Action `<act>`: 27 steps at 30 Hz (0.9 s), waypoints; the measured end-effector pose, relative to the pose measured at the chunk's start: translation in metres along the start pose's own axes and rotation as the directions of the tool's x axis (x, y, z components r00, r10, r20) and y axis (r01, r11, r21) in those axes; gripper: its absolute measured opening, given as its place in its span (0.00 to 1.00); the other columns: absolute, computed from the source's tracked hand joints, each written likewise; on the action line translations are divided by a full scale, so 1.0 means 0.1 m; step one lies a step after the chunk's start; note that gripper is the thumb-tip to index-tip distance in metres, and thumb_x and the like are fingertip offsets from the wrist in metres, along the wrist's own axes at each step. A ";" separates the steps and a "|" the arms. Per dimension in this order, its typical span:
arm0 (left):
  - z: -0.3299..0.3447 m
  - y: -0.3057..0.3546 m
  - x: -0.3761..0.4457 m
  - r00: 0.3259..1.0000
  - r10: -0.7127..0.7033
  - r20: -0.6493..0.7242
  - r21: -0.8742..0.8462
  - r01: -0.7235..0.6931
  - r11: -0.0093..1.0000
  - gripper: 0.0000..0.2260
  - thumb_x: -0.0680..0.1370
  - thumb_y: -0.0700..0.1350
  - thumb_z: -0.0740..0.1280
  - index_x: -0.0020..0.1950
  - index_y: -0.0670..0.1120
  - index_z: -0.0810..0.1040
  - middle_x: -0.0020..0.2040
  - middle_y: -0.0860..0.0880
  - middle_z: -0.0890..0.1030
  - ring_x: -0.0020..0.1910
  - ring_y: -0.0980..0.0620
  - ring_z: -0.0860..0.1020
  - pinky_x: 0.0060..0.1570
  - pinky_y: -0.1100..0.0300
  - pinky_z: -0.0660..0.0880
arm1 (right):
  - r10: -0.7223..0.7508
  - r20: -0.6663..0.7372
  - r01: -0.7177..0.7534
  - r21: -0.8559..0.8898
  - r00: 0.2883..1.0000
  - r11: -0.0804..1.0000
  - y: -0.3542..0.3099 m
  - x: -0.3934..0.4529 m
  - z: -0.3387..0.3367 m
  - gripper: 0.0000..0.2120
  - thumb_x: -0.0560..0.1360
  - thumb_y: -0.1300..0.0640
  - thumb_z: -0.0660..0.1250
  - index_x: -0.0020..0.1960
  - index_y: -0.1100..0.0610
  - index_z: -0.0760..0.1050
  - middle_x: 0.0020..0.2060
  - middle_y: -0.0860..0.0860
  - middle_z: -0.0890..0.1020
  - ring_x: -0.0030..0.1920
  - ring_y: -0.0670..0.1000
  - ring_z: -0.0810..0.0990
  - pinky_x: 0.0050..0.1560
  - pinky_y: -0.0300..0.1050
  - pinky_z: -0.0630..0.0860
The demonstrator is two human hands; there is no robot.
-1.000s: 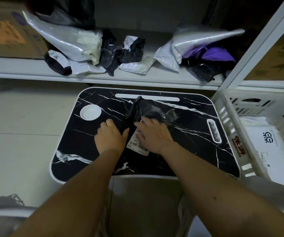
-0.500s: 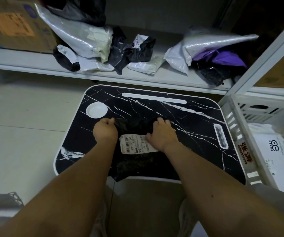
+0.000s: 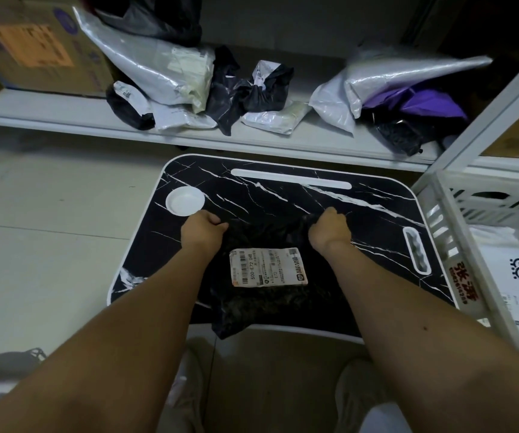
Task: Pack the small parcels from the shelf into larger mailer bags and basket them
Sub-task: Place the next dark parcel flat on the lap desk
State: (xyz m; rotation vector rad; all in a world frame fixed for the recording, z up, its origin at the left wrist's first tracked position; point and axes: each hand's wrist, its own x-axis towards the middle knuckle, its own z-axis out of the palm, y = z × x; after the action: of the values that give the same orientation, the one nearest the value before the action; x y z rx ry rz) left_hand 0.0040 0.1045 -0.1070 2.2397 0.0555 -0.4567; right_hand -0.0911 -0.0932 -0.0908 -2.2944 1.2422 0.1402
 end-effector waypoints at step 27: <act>0.51 -0.06 -0.48 0.885 0.288 0.366 0.735 -0.464 0.494 0.30 0.77 0.68 0.36 0.77 0.60 0.40 0.79 0.50 0.38 0.77 0.42 0.36 0.70 0.32 0.40 | -0.256 0.231 0.336 -0.438 0.939 0.834 0.25 -0.25 0.23 0.37 0.73 0.26 0.43 0.78 0.38 0.42 0.78 0.52 0.39 0.78 0.59 0.39 0.72 0.66 0.46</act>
State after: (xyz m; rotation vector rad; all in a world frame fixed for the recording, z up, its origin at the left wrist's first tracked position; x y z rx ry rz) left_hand -0.0576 0.0750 -0.1249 2.9648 -0.9426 -0.5117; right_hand -0.1220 -0.0746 -0.1120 -2.7944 0.8107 0.5640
